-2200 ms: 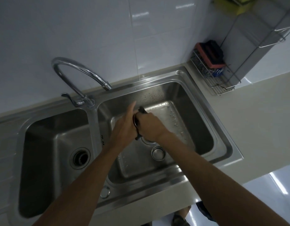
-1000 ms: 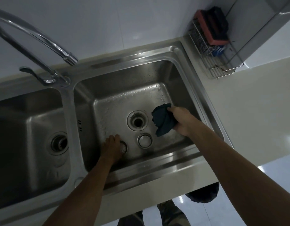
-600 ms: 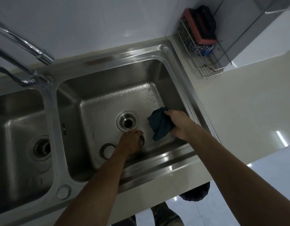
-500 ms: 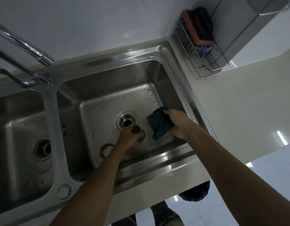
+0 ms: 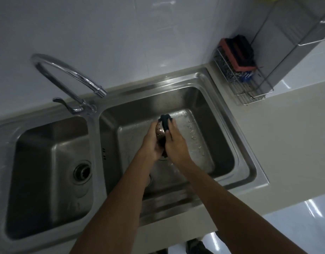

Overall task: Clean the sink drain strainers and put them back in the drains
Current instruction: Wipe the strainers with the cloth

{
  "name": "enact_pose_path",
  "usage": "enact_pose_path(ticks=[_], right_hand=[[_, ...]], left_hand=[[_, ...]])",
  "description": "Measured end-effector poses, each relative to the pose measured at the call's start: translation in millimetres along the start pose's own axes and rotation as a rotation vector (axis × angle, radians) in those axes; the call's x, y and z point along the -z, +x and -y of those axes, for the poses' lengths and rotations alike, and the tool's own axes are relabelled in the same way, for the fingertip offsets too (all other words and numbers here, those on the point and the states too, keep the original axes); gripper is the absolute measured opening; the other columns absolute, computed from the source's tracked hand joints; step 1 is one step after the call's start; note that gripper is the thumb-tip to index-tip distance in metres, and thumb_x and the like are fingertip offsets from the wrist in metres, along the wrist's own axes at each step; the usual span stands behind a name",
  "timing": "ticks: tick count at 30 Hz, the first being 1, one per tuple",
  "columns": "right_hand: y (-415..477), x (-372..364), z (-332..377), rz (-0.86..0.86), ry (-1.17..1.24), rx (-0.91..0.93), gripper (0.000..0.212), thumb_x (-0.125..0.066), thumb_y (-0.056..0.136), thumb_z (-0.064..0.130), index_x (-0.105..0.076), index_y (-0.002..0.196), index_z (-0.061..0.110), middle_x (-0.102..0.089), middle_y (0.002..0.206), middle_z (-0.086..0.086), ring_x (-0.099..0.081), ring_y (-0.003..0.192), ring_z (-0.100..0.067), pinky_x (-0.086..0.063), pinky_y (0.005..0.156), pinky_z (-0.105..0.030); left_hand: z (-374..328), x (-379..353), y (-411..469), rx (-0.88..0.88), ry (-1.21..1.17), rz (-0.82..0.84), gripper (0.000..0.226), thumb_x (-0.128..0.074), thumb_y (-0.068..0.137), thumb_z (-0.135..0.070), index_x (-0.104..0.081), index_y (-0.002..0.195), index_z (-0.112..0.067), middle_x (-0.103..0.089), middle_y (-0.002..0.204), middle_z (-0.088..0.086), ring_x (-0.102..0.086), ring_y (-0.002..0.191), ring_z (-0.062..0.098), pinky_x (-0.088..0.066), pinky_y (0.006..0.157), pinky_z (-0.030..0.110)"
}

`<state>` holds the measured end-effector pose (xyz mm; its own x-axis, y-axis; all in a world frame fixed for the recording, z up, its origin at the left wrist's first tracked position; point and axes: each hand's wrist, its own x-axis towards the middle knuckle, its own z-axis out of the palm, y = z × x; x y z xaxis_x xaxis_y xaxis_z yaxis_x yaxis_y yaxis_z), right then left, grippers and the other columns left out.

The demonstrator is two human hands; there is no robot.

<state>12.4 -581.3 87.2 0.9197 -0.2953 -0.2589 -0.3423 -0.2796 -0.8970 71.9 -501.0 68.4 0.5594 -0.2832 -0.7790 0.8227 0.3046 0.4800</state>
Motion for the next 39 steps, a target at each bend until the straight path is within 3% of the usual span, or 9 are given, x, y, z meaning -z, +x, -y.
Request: enact_pose_path(ticks=[6, 11, 18, 20, 22, 24, 27, 33, 39], right_hand=[[-30, -26, 13, 0.041, -0.113, 0.170, 0.050, -0.041, 0.106, 0.004, -0.039, 0.155, 0.018, -0.024, 0.167, -0.003, -0.027, 0.152, -0.019, -0.017, 0.115, -0.006], [11, -8, 25, -0.069, -0.007, -0.042, 0.048, -0.035, 0.109, 0.011, -0.037, 0.156, 0.020, -0.024, 0.167, 0.001, -0.033, 0.150, -0.022, -0.026, 0.121, -0.028], [-1, -6, 19, 0.052, -0.159, 0.193, 0.052, -0.046, 0.102, -0.002, -0.051, 0.149, 0.019, -0.044, 0.158, -0.007, -0.046, 0.142, -0.024, -0.041, 0.115, -0.035], [19, 18, 23, -0.013, 0.060, -0.066, 0.042, -0.050, 0.101, 0.002, -0.064, 0.137, 0.019, -0.066, 0.135, -0.009, -0.063, 0.123, -0.024, -0.047, 0.110, -0.038], [25, 37, 21, -0.083, 0.171, -0.174, 0.033, -0.058, 0.099, 0.005, -0.070, 0.128, 0.017, -0.073, 0.119, -0.007, -0.068, 0.111, -0.023, -0.053, 0.103, -0.042], [23, 48, 21, -0.096, 0.187, -0.140, 0.027, -0.065, 0.096, 0.008, -0.072, 0.122, 0.016, -0.075, 0.108, -0.006, -0.071, 0.102, -0.022, -0.058, 0.092, -0.041], [12, 49, 30, 0.001, 0.017, 0.053, 0.026, -0.074, 0.090, 0.010, -0.076, 0.115, 0.018, -0.077, 0.105, 0.000, -0.072, 0.097, -0.014, -0.058, 0.088, -0.029], [10, 34, 41, 0.147, -0.625, 0.335, 0.028, -0.060, 0.097, 0.011, -0.076, 0.118, 0.017, -0.076, 0.103, -0.013, -0.069, 0.090, -0.031, -0.053, 0.083, -0.030], [18, 24, 56, 0.253, -0.790, 0.184, 0.022, -0.050, 0.098, 0.011, -0.070, 0.100, 0.007, -0.070, 0.096, -0.013, -0.067, 0.087, -0.029, -0.057, 0.082, -0.038]], left_hand=[[-15, 8, -4, -0.045, -0.097, -0.073, 0.047, -0.050, 0.106, -0.043, -0.072, 0.114, -0.003, -0.069, 0.106, 0.014, -0.067, 0.100, 0.026, -0.058, 0.080, 0.030], [-8, 4, -13, 0.040, -0.093, 0.083, 0.052, -0.059, 0.099, -0.051, -0.074, 0.125, -0.009, -0.073, 0.124, 0.013, -0.069, 0.115, 0.027, -0.055, 0.099, 0.039], [-15, 18, -11, 0.024, -0.269, 0.072, 0.048, -0.069, 0.095, -0.044, -0.074, 0.122, -0.004, -0.076, 0.105, 0.016, -0.077, 0.091, 0.028, -0.062, 0.079, 0.038], [-8, 21, -12, -0.021, -0.028, -0.015, 0.038, -0.080, 0.085, -0.047, -0.078, 0.099, -0.011, -0.077, 0.095, 0.015, -0.078, 0.079, 0.025, -0.063, 0.068, 0.036], [-5, 22, -11, -0.198, 0.338, -0.119, 0.045, -0.083, 0.084, -0.044, -0.073, 0.120, -0.019, -0.073, 0.113, 0.010, -0.073, 0.085, 0.018, -0.061, 0.070, 0.031], [-5, 22, -11, -0.448, 0.708, -0.208, 0.090, -0.091, 0.075, -0.041, -0.046, 0.152, -0.028, -0.061, 0.140, 0.001, -0.065, 0.108, 0.014, -0.056, 0.085, 0.029], [-6, 26, -18, -0.700, 1.018, -0.231, 0.126, -0.095, 0.069, -0.040, -0.012, 0.163, -0.039, -0.060, 0.131, -0.008, -0.060, 0.114, 0.012, -0.053, 0.096, 0.036], [-14, 17, -27, -0.928, 1.352, -0.149, 0.101, -0.073, 0.090, -0.007, -0.011, 0.164, -0.034, -0.067, 0.131, 0.005, -0.067, 0.110, 0.022, -0.049, 0.083, 0.027], [-14, 20, -38, -1.064, 1.419, -0.046, 0.080, -0.063, 0.095, 0.002, -0.023, 0.163, -0.009, -0.071, 0.115, 0.019, -0.068, 0.100, 0.032, -0.056, 0.089, 0.050]])
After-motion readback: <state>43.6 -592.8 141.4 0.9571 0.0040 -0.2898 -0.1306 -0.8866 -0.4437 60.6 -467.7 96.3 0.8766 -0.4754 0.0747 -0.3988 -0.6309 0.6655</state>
